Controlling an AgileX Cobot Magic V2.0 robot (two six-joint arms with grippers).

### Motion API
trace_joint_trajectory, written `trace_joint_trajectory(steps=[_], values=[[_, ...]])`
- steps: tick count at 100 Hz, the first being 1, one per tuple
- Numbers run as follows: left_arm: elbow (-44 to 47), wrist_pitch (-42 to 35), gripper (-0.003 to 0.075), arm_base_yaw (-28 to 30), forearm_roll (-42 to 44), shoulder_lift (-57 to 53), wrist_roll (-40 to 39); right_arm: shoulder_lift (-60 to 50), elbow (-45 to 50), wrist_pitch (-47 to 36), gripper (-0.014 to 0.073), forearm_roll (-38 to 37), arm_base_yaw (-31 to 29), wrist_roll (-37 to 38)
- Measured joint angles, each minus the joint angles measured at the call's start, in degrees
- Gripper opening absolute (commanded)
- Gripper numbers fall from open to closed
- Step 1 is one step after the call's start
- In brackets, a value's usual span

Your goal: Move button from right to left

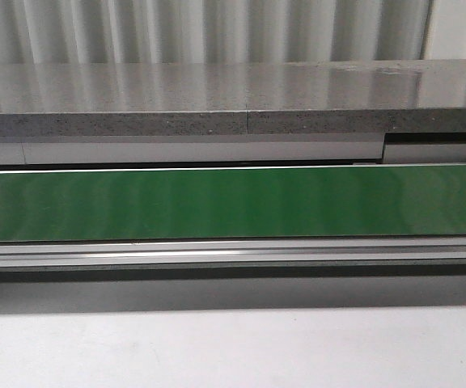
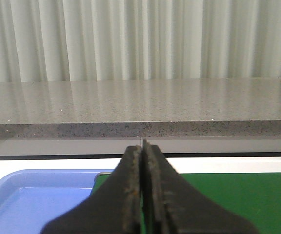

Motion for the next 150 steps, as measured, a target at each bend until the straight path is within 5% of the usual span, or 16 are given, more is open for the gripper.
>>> trace_joint_trajectory(steps=[25,58,101,115,134,150], values=[[0.0,0.0,-0.002,0.0,0.0,0.0,0.0,4.4,-13.8,15.1,-0.0067,0.8,0.0,0.0],[0.0,0.0,-0.002,0.0,0.0,0.0,0.0,34.4,-40.9,45.7,-0.0067,1.2,0.0,0.0],[0.0,0.0,-0.002,0.0,0.0,0.0,0.0,54.9,-50.1,46.4,-0.0057,2.0,0.0,0.0],[0.0,0.0,-0.002,0.0,0.0,0.0,0.0,57.3,-50.1,47.2,0.0122,2.1,0.0,0.0],[0.0,0.0,-0.002,0.0,0.0,0.0,0.0,57.9,-50.1,48.7,0.0594,2.0,0.0,0.0],[0.0,0.0,-0.002,0.0,0.0,0.0,0.0,58.1,-50.1,49.0,0.0647,2.0,0.0,0.0]])
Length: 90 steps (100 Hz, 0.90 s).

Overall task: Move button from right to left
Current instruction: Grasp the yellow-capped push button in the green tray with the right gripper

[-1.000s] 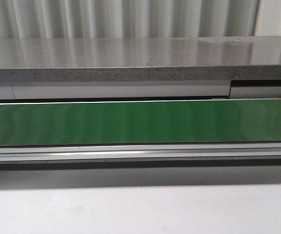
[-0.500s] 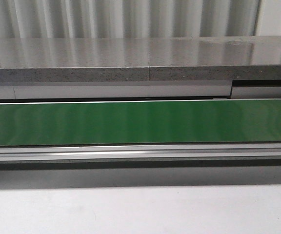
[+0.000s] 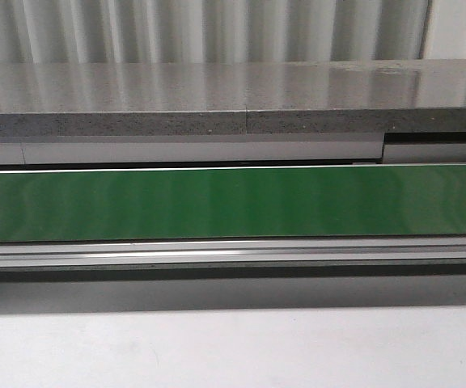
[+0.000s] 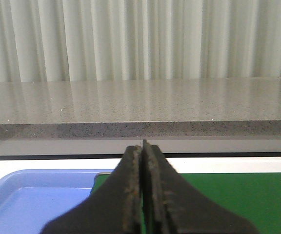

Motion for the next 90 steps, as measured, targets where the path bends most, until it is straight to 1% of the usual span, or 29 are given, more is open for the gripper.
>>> trace_joint_trajectory(steps=[10,17,43,62,76,90], values=[[0.0,0.0,-0.002,0.0,0.0,0.0,0.0,1.2,0.0,0.4,0.0647,0.0,-0.6,0.0],[0.0,0.0,-0.002,0.0,0.0,0.0,0.0,2.6,-0.6,0.4,0.0647,0.0,-2.5,0.0],[0.0,0.0,-0.002,0.0,0.0,0.0,0.0,11.1,-5.6,-1.5,0.0647,-3.9,-15.3,-0.6],[0.0,0.0,-0.002,0.0,0.0,0.0,0.0,19.9,-9.1,-4.5,0.0647,-5.1,-22.2,-3.4],[0.0,0.0,-0.002,0.0,0.0,0.0,0.0,27.4,-10.8,-7.4,0.0647,-5.1,-25.1,-4.4],[0.0,0.0,-0.002,0.0,0.0,0.0,0.0,35.1,-12.9,-9.4,0.0646,-5.1,-26.3,-4.9]])
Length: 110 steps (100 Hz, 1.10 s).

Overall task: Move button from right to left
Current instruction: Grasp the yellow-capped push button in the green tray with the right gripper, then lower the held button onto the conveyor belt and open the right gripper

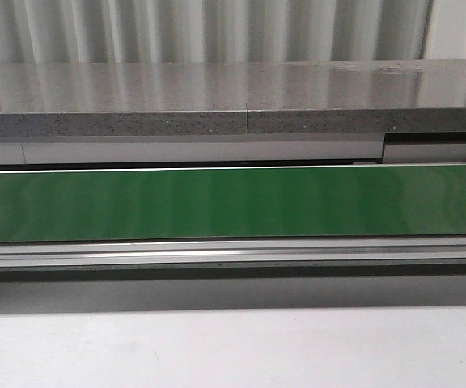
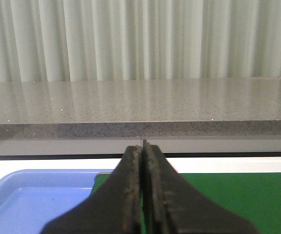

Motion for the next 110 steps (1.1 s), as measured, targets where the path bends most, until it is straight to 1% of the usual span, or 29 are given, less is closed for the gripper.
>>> trace_joint_trajectory(steps=[16,39,48,55,56,58,60,62,69,76,97,110], values=[[0.0,0.0,-0.002,0.0,0.0,0.0,0.0,7.2,-2.6,-1.7,0.0646,0.0,-0.1,-0.8],[0.0,0.0,-0.002,0.0,0.0,0.0,0.0,12.8,-4.3,-3.4,0.0636,0.0,-0.1,-1.1],[0.0,0.0,-0.002,0.0,0.0,0.0,0.0,14.3,-4.3,-4.0,0.0557,0.0,-0.1,-1.1],[0.0,0.0,-0.002,0.0,0.0,0.0,0.0,15.2,-4.3,-4.4,0.0434,0.0,-0.1,-1.1],[0.0,0.0,-0.002,0.0,0.0,0.0,0.0,15.4,-4.3,-4.4,0.0434,0.0,-0.1,-1.1],[0.0,0.0,-0.002,0.0,0.0,0.0,0.0,15.6,-4.3,-4.4,0.0383,0.0,-0.1,-1.1],[0.0,0.0,-0.002,0.0,0.0,0.0,0.0,15.7,-4.3,-4.5,0.0357,0.0,-0.1,-1.1],[0.0,0.0,-0.002,0.0,0.0,0.0,0.0,15.9,-4.3,-4.5,0.0309,0.0,-0.1,-1.1],[0.0,0.0,-0.002,0.0,0.0,0.0,0.0,16.2,-4.3,-4.6,0.022,0.1,-0.1,-1.1],[0.0,0.0,-0.002,0.0,0.0,0.0,0.0,16.3,-4.4,-4.7,0.0195,0.2,-0.1,-1.1],[0.0,0.0,-0.002,0.0,0.0,0.0,0.0,15.7,-4.4,-4.7,0.0196,0.5,-0.1,-1.1],[0.0,0.0,-0.002,0.0,0.0,0.0,0.0,11.8,-4.4,-4.5,0.0196,0.6,-0.3,-1.1]])
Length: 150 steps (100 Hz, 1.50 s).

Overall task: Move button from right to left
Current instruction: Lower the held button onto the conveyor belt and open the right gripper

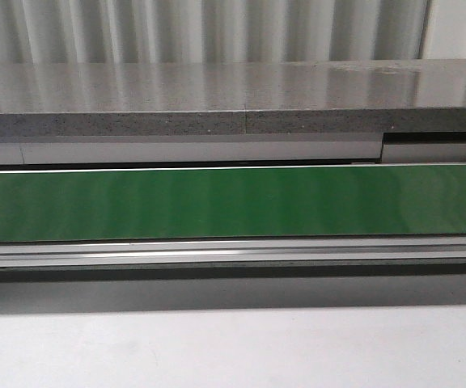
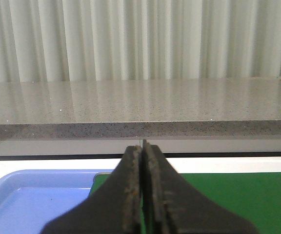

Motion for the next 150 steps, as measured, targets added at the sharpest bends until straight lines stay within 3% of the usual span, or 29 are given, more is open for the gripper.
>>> trace_joint_trajectory(steps=[34,57,80,91,108,115,150], values=[[0.0,0.0,-0.002,0.0,0.0,0.0,0.0,-12.8,0.0,5.3,0.0196,4.1,5.5,-0.1],[0.0,0.0,-0.002,0.0,0.0,0.0,0.0,-13.4,0.5,9.5,0.0196,4.7,13.0,-0.1],[0.0,0.0,-0.002,0.0,0.0,0.0,0.0,-13.3,2.4,9.7,0.0201,5.1,15.4,-0.1],[0.0,0.0,-0.002,0.0,0.0,0.0,0.0,-13.1,2.5,9.7,0.028,5.1,15.4,-0.1],[0.0,0.0,-0.002,0.0,0.0,0.0,0.0,-12.5,2.5,9.7,0.0519,5.2,15.4,-0.1],[0.0,0.0,-0.002,0.0,0.0,0.0,0.0,-12.5,2.5,9.7,0.0575,5.5,15.4,-0.1],[0.0,0.0,-0.002,0.0,0.0,0.0,0.0,-17.0,2.5,7.9,0.0583,7.3,15.4,-2.2]])
